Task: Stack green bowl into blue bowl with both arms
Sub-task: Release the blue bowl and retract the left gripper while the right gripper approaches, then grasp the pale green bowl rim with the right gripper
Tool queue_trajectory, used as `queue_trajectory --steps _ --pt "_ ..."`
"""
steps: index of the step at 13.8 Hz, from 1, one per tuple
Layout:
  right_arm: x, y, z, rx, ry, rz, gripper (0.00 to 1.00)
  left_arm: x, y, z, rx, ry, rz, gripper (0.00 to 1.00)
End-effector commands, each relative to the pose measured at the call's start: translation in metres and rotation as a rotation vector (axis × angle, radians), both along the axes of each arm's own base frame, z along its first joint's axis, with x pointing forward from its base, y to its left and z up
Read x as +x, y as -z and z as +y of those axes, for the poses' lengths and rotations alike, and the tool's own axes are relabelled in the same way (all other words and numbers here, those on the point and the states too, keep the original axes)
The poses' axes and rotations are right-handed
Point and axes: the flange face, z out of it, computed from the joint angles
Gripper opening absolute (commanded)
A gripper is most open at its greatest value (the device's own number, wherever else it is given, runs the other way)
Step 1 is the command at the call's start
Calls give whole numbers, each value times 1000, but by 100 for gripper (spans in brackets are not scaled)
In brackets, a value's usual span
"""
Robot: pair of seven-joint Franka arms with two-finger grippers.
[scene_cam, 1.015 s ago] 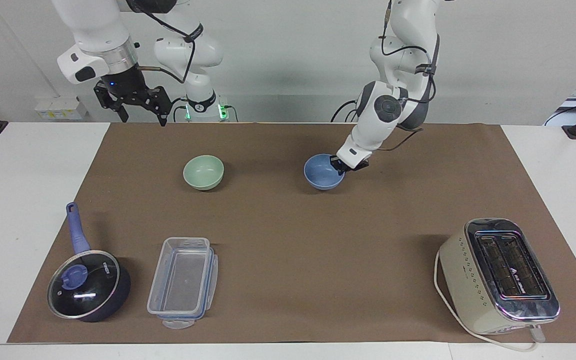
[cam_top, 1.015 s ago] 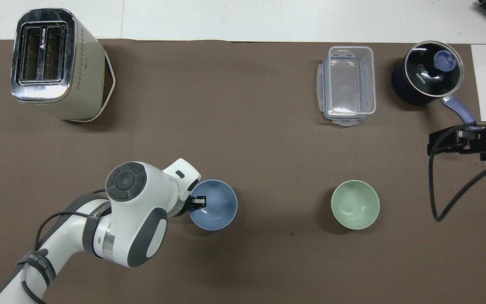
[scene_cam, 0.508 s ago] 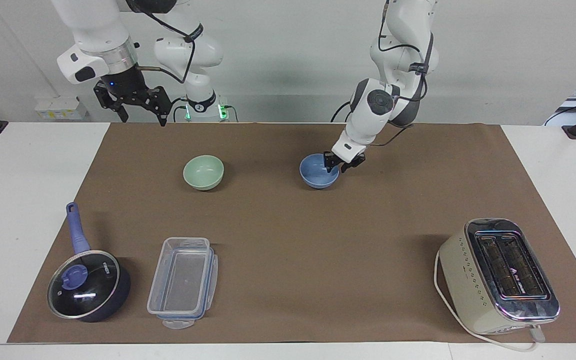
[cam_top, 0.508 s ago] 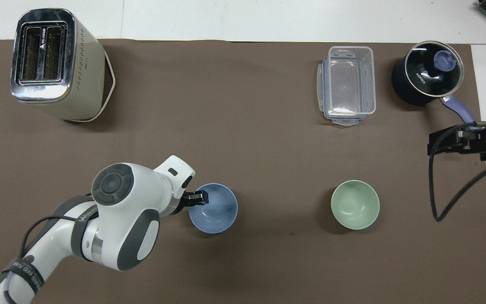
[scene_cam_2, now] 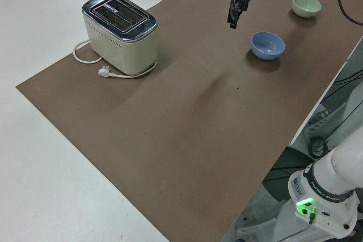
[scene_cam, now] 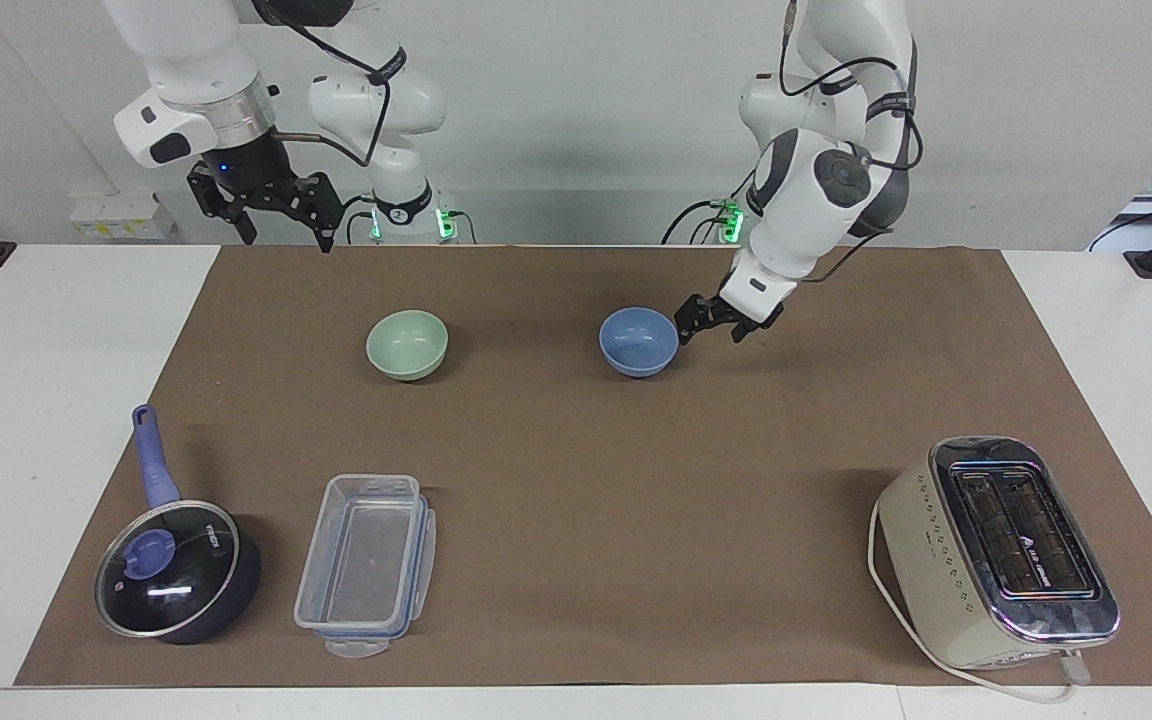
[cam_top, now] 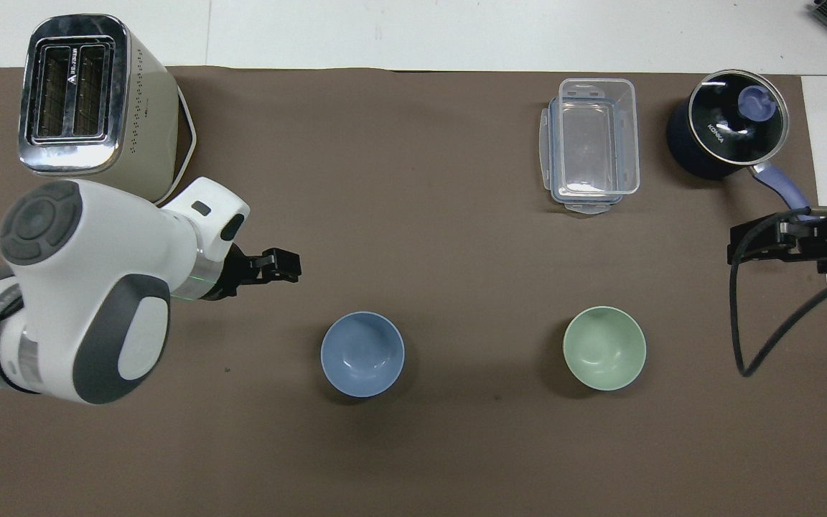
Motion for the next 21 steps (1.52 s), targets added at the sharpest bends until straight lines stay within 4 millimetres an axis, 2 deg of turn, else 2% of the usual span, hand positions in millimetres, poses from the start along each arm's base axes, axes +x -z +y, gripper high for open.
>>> queue_trajectory --steps 1,4,6,8,10,13,15,16,17,18,19,20,21 --pt "-5 0 -1 7 17 -7 100 32 -28 45 18 55 -6 100" --pt "-6 0 -1 7 17 -4 100 46 -59 85 47 110 -13 100" --pt "-9 4 -3 6 20 2 100 49 -73 105 77 156 -30 100" --pt "-17 10 -1 14 18 -13 100 51 -83 139 97 160 -21 100" --pt "-25 34 -4 32 19 -17 100 50 -89 157 119 188 -24 100" --pt "-27 72 -5 33 -3 8 100 50 -99 201 153 192 -16 100" --pt "-28 111 -4 47 0 28 100 47 -98 202 160 184 3 100" --pt "-29 127 -3 62 5 33 100 45 -99 195 167 180 19 100" --pt "-32 145 -2 73 8 50 100 44 -113 191 189 141 17 100" --pt "-35 159 -1 74 -4 58 100 41 -123 185 201 102 25 100" --pt "-38 178 -2 76 -22 63 100 37 -126 163 208 113 37 100" --pt "-41 198 -2 77 -44 49 100 33 -133 152 216 119 28 100" --pt "-45 221 -4 77 -60 30 100 30 -137 147 222 126 20 100"
